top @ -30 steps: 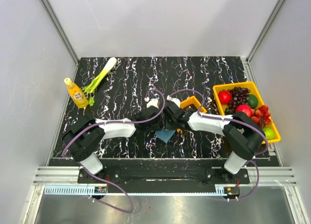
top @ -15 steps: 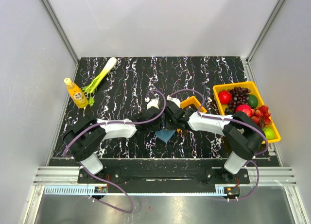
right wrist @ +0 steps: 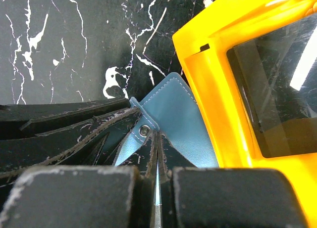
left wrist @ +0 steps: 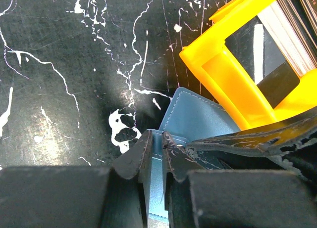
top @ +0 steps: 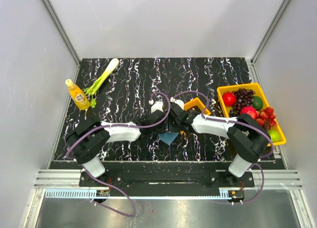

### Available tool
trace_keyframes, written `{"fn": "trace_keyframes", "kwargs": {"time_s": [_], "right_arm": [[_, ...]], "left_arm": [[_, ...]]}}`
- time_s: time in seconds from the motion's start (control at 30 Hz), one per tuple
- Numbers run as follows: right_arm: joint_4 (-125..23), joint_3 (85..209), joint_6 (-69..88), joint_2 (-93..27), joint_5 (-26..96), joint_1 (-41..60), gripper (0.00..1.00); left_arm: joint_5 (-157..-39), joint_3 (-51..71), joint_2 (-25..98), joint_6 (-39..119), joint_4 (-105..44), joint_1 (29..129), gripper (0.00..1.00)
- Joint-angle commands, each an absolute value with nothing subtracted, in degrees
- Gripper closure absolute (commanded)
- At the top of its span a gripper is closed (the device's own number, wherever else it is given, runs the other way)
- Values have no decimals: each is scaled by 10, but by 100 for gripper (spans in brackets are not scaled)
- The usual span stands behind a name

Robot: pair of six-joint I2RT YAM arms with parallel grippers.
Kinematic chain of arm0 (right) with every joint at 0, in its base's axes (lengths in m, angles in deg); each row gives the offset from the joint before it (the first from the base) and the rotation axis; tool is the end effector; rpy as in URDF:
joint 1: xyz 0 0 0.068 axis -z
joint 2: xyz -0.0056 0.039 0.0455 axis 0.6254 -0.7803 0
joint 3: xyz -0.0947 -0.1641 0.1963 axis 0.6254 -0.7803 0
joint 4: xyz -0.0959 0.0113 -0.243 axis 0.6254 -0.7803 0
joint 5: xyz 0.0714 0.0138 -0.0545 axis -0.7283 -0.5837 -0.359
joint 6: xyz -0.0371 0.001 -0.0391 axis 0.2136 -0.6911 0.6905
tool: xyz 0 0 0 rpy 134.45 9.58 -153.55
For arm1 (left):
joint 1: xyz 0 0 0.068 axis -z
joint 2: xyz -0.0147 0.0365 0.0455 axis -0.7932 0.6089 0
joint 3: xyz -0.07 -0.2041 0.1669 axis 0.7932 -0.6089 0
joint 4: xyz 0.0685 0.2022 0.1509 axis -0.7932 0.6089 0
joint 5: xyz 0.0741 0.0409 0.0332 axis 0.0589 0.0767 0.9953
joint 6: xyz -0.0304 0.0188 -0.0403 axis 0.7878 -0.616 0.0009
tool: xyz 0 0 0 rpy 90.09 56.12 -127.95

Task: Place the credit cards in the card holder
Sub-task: Close the card holder at the center of the board.

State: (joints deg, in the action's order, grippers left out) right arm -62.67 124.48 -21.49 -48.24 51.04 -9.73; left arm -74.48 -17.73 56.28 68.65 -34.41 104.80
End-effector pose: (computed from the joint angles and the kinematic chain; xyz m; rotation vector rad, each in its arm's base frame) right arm 0.2235 0.2440 0.1625 -0.1742 2.5655 0.4046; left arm 0.2045 -0.2495 0.1468 0.1198 2.3761 -0.4928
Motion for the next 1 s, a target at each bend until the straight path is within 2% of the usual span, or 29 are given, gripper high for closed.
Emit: {"fn": "trace_keyframes", "kwargs": {"time_s": [0.0, 0.47, 0.77, 0.97], "right_arm": [[-691, 1218, -199, -540, 528, -116, 100], [-760, 1236, -182, -595, 562, -161, 100], [-755, 1226, -190, -621, 532, -176, 100], [-713, 1196, -217, -624, 456, -176, 100]], "left_arm": [[-805, -195, 611, 688, -328, 1081, 100], [-806, -230, 590, 685, -353, 1092, 100], [-830, -249, 585, 673, -386, 1094, 100], [-868, -283, 571, 666, -435, 1092, 100]]}}
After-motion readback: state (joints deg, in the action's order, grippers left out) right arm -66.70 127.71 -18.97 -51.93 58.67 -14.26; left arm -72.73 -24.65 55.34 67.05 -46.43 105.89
